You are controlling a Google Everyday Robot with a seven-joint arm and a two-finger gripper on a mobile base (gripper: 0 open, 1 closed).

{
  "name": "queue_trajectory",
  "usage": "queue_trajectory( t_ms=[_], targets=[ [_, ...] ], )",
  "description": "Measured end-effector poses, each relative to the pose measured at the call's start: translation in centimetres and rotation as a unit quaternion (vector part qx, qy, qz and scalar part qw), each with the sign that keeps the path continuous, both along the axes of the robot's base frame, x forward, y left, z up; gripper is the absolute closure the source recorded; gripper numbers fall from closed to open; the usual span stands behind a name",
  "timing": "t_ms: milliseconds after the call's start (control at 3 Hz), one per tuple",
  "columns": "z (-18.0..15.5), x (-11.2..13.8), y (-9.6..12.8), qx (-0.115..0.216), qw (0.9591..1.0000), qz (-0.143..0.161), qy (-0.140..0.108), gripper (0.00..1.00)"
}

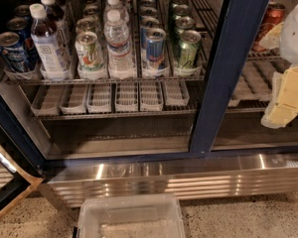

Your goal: Pick green can from top shelf of fridge

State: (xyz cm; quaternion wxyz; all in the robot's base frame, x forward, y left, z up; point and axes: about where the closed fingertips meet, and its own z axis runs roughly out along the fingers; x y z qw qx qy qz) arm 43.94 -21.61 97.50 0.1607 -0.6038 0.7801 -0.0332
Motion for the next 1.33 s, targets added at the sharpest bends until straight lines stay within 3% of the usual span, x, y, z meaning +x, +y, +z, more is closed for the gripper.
queue_trajectory(
  t_ms=[667, 1000, 1333],
  targets=[
    [0.0, -0.2, 0.2, 0.015, 0.9999, 0.004, 0.000, 0.00],
    [-0.5, 0.4, -1.0, 0.100, 0.9944, 0.028, -0.023, 0.00],
    [-0.1, -0.6, -1.4, 0.204, 0.9760, 0.068, -0.037, 0.00]
  ],
)
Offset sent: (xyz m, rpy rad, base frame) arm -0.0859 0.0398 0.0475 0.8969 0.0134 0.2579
